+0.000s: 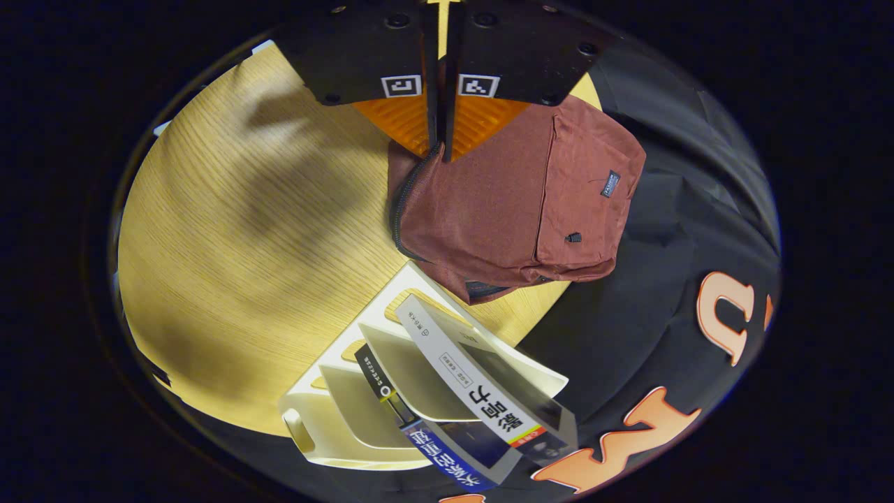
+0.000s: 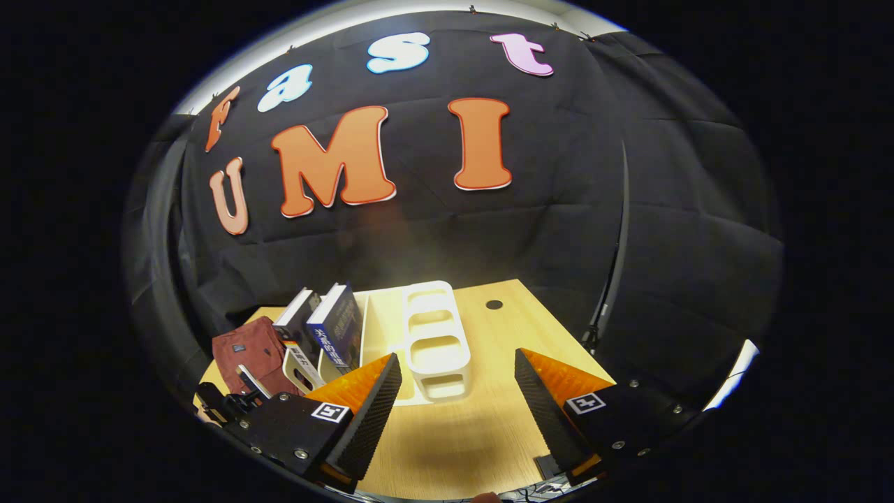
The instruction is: Open the schoolbag, grab two books from the bookshelf and put them into the schoolbag.
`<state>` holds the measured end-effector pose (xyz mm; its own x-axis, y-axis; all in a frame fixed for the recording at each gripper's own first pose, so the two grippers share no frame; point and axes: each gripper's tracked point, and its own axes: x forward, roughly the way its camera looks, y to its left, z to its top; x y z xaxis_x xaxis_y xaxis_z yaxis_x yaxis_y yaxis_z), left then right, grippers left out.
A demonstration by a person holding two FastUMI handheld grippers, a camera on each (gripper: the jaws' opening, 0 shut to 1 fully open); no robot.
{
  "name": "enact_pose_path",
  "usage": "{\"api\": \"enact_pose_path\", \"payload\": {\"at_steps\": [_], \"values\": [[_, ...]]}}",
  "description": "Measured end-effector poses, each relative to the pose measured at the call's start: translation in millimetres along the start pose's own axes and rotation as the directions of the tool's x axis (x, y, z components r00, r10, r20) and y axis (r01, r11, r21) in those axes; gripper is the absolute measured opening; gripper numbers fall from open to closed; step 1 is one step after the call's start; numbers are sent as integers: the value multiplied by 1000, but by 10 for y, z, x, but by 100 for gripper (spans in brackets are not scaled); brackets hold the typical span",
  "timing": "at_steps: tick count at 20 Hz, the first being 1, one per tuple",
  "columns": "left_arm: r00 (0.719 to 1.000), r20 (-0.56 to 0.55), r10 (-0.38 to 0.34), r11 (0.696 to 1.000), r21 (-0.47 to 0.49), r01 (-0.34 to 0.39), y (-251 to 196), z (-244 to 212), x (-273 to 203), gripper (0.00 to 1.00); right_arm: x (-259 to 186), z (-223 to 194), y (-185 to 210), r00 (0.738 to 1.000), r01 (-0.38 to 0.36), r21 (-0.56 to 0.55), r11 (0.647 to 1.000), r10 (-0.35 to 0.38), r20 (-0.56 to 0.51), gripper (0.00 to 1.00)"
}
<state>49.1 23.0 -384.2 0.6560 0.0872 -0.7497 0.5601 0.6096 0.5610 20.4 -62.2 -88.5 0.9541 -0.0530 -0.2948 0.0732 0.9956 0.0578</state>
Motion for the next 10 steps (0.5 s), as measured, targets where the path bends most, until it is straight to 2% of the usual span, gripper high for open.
{"api": "enact_pose_path", "payload": {"at_steps": [3, 6, 9, 10], "values": [[999, -14, -37, 999, 20, 38, 23, 10, -15, 1, 90, 65, 151, 995, -91, 19, 996, 91, -27, 97], [991, 18, -136, 990, -43, 137, 79, 37, -72, 1, 187, 131, 198, 999, -43, 23, 999, 43, -7, 97], [961, 85, -262, 956, -115, 270, 227, 97, -208, 1, 139, 119, 449, 1000, 20, 111, 994, -22, 15, 97], [950, 107, -293, 947, -105, 303, 321, 123, -272, 1, 119, 92, 552, 999, 38, 123, 992, -41, 15, 97]]}}
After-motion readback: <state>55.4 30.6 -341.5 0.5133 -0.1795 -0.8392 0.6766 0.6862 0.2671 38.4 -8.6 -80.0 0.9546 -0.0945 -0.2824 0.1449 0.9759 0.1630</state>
